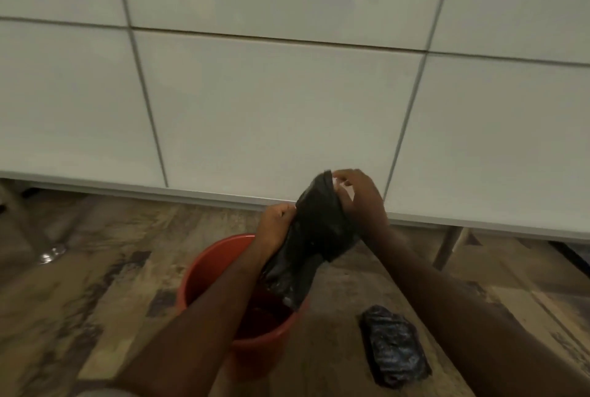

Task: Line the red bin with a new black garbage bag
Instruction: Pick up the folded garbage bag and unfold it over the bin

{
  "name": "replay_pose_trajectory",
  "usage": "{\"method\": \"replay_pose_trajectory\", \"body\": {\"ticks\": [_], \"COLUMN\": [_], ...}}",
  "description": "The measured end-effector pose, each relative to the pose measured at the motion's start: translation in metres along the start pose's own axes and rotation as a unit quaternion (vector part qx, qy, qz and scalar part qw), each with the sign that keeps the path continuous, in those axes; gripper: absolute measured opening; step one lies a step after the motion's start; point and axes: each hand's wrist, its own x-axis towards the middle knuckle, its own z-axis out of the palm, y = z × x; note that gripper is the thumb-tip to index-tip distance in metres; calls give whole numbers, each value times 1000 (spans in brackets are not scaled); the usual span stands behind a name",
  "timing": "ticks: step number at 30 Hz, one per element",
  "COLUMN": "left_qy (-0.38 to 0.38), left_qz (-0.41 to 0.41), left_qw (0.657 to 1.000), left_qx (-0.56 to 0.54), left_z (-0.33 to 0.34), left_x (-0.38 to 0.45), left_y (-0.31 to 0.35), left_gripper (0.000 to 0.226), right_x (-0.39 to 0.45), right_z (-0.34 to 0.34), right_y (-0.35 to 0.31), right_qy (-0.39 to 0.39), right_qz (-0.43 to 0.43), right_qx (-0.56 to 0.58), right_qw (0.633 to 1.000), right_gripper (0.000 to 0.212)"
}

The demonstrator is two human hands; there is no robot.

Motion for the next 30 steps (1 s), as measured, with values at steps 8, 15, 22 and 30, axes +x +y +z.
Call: {"method": "replay_pose_trajectory", "body": {"ticks": [8, 15, 22, 30], "left_qy": [252, 233, 187, 119], "left_qz": [-115, -145, -185, -236], "left_qw": [945, 921, 949, 917], "left_qx": [-173, -276, -176, -299], "left_z": [-72, -90, -138, -164], "left_x": [-16, -31, -51, -77], "left_y": [-2, -8, -49, -85], "left_gripper": [33, 26, 35, 59], "right_x": [-16, -43, -8, -32], "right_z": [49, 88, 62, 79], "right_y": [-101, -125, -54, 14], "right_qy": [-197, -186, 90, -102], "right_qz": [125, 22, 338, 511], "right_qx": [406, 198, 294, 232], "right_qw": [883, 962, 889, 821], "right_gripper": [40, 13, 16, 12]}}
